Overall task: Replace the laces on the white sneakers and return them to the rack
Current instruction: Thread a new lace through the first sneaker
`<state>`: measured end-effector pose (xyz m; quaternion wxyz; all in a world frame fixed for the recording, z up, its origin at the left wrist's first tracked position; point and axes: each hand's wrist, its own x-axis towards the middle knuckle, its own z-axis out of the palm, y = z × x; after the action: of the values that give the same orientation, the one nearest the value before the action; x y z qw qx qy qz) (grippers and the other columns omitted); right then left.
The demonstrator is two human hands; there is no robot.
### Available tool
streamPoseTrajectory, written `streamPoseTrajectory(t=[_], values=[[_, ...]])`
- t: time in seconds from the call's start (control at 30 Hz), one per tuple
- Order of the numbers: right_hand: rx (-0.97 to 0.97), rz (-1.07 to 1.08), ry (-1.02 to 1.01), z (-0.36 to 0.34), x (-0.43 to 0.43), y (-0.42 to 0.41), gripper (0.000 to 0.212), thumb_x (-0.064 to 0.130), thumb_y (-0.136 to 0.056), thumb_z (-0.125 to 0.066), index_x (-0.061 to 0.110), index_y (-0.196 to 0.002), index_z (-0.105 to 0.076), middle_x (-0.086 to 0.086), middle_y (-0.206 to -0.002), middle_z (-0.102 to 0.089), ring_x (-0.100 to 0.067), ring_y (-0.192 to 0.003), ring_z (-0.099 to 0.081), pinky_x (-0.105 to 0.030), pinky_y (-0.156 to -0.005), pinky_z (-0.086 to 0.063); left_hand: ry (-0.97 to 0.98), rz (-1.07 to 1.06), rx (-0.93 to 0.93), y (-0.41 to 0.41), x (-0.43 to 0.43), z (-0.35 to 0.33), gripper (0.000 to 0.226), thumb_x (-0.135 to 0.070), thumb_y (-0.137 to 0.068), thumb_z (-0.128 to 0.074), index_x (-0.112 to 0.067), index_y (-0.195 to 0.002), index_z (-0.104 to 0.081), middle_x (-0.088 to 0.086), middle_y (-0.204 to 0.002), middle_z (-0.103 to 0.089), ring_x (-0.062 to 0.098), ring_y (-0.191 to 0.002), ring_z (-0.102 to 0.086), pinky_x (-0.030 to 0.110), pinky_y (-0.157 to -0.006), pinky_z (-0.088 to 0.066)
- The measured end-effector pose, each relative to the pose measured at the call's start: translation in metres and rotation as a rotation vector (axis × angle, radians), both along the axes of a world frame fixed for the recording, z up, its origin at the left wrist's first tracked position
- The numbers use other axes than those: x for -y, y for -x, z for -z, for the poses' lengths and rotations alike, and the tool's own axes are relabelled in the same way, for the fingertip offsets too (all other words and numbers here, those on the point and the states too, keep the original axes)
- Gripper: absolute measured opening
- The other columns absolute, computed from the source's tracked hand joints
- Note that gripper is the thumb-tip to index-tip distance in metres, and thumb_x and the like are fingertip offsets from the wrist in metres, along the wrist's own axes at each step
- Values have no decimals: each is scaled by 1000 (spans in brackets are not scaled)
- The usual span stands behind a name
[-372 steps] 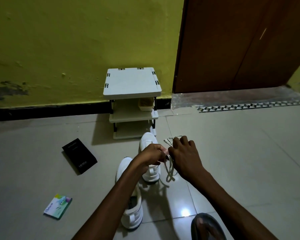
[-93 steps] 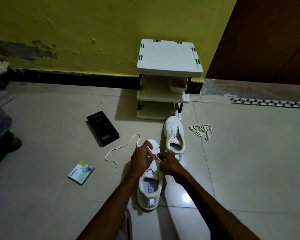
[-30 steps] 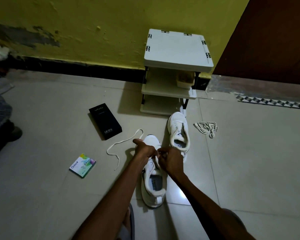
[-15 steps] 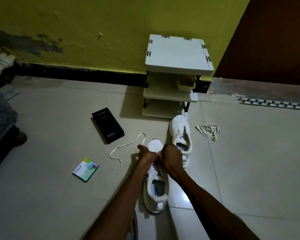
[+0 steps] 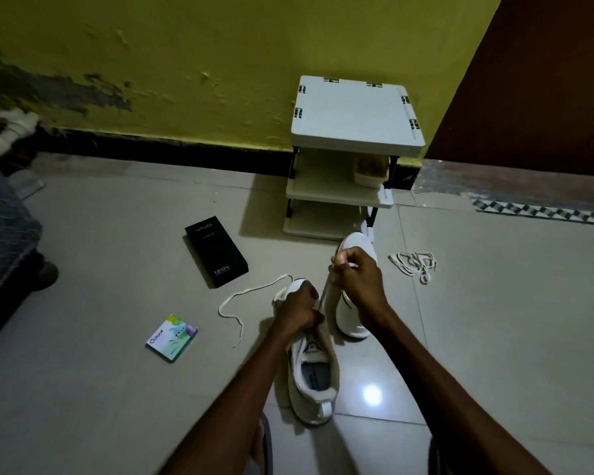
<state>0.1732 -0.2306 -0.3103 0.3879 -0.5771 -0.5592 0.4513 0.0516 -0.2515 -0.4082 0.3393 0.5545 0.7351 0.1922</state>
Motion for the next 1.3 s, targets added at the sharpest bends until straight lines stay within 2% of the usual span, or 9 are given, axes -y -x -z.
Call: streamPoseTrajectory(t=[0.07, 0.17, 0.33, 0.47, 0.6, 0.77, 1.0, 1.17, 1.3], values=[[-175, 10, 236, 10, 0, 4, 14, 5, -99, -40, 5, -92, -51, -11, -80, -66, -24, -68, -66, -34, -64, -57, -4, 81, -51, 5, -4, 2, 32, -21, -73, -76, -23, -101, -59, 0, -112, -55, 21, -106, -56, 36, -95, -45], [153, -164, 269, 36, 2, 4, 19, 0, -90, -44, 9, -75, -51, -7, -63, -56, -21, -56, -56, -23, -48, -45, -7, 269, -149, 25, -13, 0, 29, -14, -77, -67, -31, -99, -60, -6, -111, -60, 17, -110, -55, 37, -96, -37], [864, -467, 46, 79, 17, 6, 20, 26, -98, -48, 7, -99, -56, -16, -96, -66, -32, -92, -64, -27, -67, -32, -175, 377, -603, 47, -22, -14, 33, -6, -81, -61, -26, -106, -56, -4, -107, -63, 21, -108, -51, 38, -90, -29], [930, -342, 3, 91, 24, 10, 38, 38, -97, -50, 4, -114, -54, -13, -106, -67, -30, -98, -64, -33, -81, -44, -264, 208, -740, 47, -21, -7, 28, -22, -94, -51, -17, -121, -47, 6, -113, -59, 28, -103, -59, 39, -80, -44], [942, -334, -8, 93, 26, 10, 41, 43, -97, -51, 5, -111, -57, -13, -105, -67, -29, -97, -64, -34, -82, -45, -218, -59, -385, 41, -23, 8, 15, -15, -94, -52, -14, -108, -56, 13, -98, -67, 33, -90, -65, 32, -67, -45], [985, -405, -47, 92, 23, 8, 35, 42, -97, -47, 10, -100, -61, -12, -101, -69, -30, -92, -65, -28, -68, -34, -343, -268, 258, 31, -25, 16, 27, 6, -81, -58, -17, -77, -72, -6, -79, -72, 9, -80, -67, 14, -69, -44], [961, -419, -91, 94, 22, 7, 27, 32, -95, -48, 11, -96, -65, -10, -93, -70, -28, -86, -66, -27, -65, -33, -455, -132, 480, 27, -17, 9, 31, 0, -82, -71, -15, -109, -68, -6, -113, -70, 7, -110, -62, 16, -94, -45], [895, -377, -109, 101, 26, 10, 28, 30, -95, -47, 9, -90, -65, -13, -92, -70, -31, -86, -66, -29, -65, -36, -453, -257, 1015, 25, -19, -27, 42, 8, -85, -66, -5, -123, -55, 14, -111, -71, 25, -107, -68, 29, -91, -54], [805, -325, -73, 97, 28, 10, 30, 28, -97, -46, 6, -89, -65, -15, -91, -70, -31, -84, -65, -30, -66, -37, -310, -165, 805, 37, -30, -33, 51, 4, -74, -77, -18, -116, -59, 10, -101, -70, 23, -89, -68, 33, -82, -57]])
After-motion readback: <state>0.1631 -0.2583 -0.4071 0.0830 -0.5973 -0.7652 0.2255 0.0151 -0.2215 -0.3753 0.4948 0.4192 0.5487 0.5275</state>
